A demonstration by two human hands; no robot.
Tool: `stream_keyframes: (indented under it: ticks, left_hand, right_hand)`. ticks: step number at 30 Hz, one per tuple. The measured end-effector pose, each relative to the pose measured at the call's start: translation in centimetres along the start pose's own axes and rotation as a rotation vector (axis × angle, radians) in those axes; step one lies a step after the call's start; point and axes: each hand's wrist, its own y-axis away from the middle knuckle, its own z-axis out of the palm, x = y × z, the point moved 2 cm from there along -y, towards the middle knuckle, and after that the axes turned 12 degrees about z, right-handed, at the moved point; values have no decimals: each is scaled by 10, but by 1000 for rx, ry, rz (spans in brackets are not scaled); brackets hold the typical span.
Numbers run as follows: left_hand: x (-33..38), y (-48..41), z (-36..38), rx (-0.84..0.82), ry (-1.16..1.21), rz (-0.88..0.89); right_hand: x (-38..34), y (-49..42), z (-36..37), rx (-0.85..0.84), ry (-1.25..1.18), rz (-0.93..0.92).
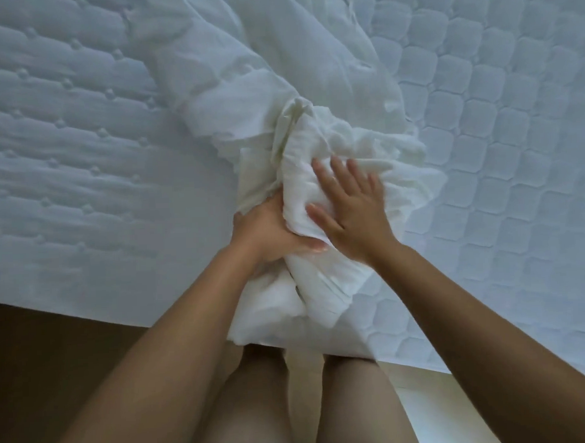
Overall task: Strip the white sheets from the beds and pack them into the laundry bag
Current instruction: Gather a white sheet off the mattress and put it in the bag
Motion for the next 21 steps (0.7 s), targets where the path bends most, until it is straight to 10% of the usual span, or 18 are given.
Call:
stream_keyframes:
  ticks: [4, 8, 18, 21]
  left_hand:
    - [-22, 14, -11, 128, 300, -24]
    - [-52, 46, -10, 184, 205, -425]
    - [-65, 85, 23, 160, 700, -621]
    - [-36, 82, 21, 154, 431, -587]
  right_hand:
    - [-28, -49, 10, -103, 86, -28]
    - [-39, -64, 15, -131, 128, -4]
    - [-53, -54, 29, 232, 168, -25]
    - [-50, -49, 28, 405, 95, -120]
